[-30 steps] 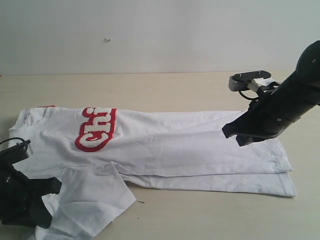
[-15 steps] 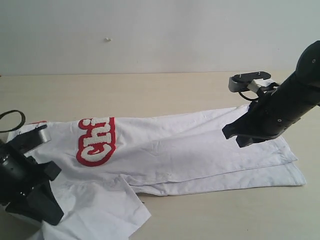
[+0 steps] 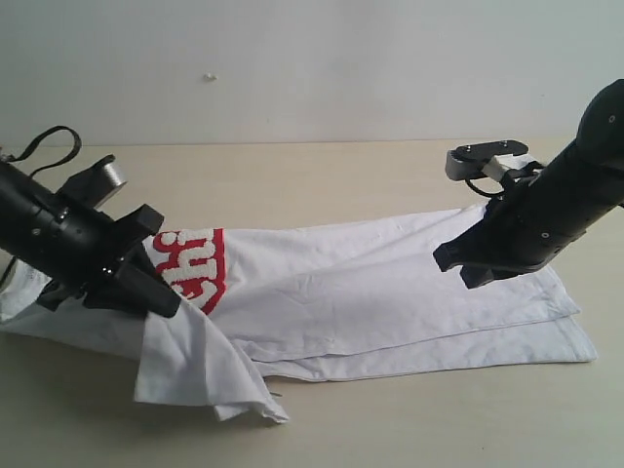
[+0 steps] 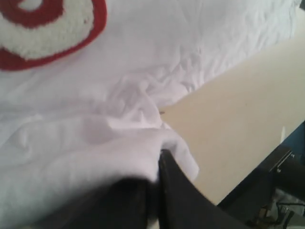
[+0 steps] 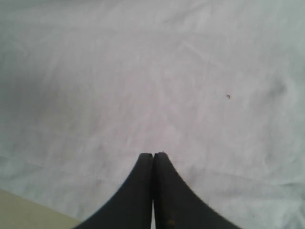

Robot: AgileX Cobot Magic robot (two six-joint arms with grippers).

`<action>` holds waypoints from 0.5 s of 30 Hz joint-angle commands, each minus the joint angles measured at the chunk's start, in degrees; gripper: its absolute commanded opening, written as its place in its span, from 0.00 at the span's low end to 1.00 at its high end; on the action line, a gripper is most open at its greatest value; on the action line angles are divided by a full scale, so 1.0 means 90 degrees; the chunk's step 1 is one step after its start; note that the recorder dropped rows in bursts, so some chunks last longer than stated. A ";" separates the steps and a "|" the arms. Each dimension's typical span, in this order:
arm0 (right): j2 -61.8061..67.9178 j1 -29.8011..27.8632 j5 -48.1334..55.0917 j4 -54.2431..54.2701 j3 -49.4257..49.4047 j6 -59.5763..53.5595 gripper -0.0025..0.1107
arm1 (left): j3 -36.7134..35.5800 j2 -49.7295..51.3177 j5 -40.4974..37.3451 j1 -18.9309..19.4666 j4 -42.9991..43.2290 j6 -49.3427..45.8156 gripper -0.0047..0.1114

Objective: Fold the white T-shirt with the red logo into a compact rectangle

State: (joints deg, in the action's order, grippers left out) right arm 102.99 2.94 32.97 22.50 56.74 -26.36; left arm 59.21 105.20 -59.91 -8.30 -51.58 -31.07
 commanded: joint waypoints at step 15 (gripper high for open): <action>-0.0030 -0.0033 0.0023 0.0004 0.0025 -0.0062 0.02 | 0.0473 0.0873 0.0633 0.0699 -0.2085 -0.1045 0.63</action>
State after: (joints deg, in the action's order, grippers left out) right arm 102.99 2.94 33.19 22.50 56.74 -26.36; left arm 63.20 113.20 -51.87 -3.10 -71.18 -39.58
